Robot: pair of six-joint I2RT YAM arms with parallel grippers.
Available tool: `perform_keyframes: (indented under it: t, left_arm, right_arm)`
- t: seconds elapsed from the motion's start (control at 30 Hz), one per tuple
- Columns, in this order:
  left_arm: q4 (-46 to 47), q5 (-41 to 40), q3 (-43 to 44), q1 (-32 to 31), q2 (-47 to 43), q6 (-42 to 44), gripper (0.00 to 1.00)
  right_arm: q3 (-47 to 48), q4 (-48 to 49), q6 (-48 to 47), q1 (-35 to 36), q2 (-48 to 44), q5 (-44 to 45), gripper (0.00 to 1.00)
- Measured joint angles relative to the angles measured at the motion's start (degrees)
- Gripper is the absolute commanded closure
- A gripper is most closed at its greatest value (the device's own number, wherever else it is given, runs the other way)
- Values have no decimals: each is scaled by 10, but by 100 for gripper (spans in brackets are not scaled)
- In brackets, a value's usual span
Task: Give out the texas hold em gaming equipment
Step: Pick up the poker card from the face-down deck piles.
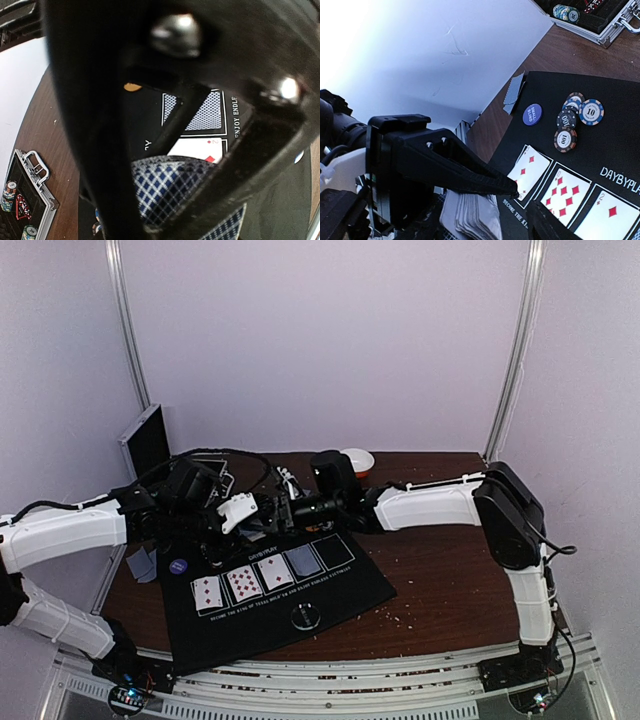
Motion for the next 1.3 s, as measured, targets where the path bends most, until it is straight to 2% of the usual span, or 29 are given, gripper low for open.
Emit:
perform_keyframes:
  t: [0.1,0.37,0.83,1.17,1.3]
  left_arm:
    - [-1,-2,0,0,0,1,57]
    - [0,-7,0,0,2,1,57]
    - [0,-17,0,0,5,1,57]
    - [2,-26,0,0,5,1,57]
    - [2,-35,0,0,5,1,57]
  right_arm:
    - [10,-26,-20,0,0,11,59]
    - [5,-83,-64,-4,-26,37,70]
    - [4,-159,-120,-9,-57,73,99]
    - [2,-227,-156,-17,-102,138,100]
    - [-36,-226,-163,-27,-154,196,100]
